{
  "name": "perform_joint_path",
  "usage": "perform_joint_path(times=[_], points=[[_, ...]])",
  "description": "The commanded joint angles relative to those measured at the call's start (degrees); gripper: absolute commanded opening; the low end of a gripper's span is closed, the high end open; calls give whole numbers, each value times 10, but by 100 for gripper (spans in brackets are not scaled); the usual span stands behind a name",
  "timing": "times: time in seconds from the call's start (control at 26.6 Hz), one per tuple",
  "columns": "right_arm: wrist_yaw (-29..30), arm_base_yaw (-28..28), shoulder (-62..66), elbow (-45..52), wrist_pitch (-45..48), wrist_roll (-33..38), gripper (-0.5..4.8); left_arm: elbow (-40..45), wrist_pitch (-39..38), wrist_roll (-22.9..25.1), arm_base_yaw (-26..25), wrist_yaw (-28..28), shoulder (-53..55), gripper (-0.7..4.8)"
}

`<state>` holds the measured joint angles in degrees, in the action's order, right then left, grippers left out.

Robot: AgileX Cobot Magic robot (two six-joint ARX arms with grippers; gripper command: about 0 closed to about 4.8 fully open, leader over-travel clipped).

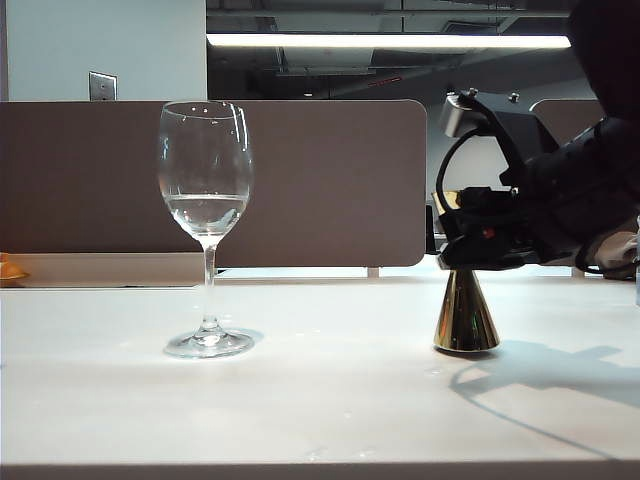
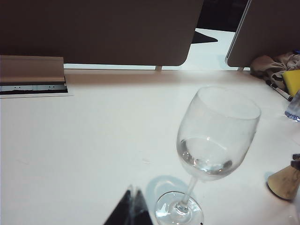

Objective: Pick up the jigger and pour the water inside into the glass.

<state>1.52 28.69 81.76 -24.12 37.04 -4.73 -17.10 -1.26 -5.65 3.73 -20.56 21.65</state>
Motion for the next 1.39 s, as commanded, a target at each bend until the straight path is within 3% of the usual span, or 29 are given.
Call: perform_joint_path(times=[0.04, 0.56, 0.6, 0.68, 0.79, 1.13, 1.39], points=[[2, 1, 1, -3, 30, 3, 51, -2, 7, -4, 0, 0, 0, -1], [12, 1, 26, -3, 35, 5, 55, -2, 7, -4, 0, 0, 0, -1], [12, 1, 26, -3, 36, 5, 67, -2, 7, -4, 0, 0, 0, -1], [12, 1, 26, -3, 36, 5, 188, -2, 7, -4, 0, 0, 0, -1], [12, 1, 26, -3, 42, 5, 280, -3, 13, -4, 0, 0, -1, -1], [-10, 1, -20, -3, 19, 7, 321, -5, 33, -4, 0, -16, -6, -2], [-31, 2, -123, -2, -110, 7, 319, -6, 28, -6, 0, -39, -57, -4]])
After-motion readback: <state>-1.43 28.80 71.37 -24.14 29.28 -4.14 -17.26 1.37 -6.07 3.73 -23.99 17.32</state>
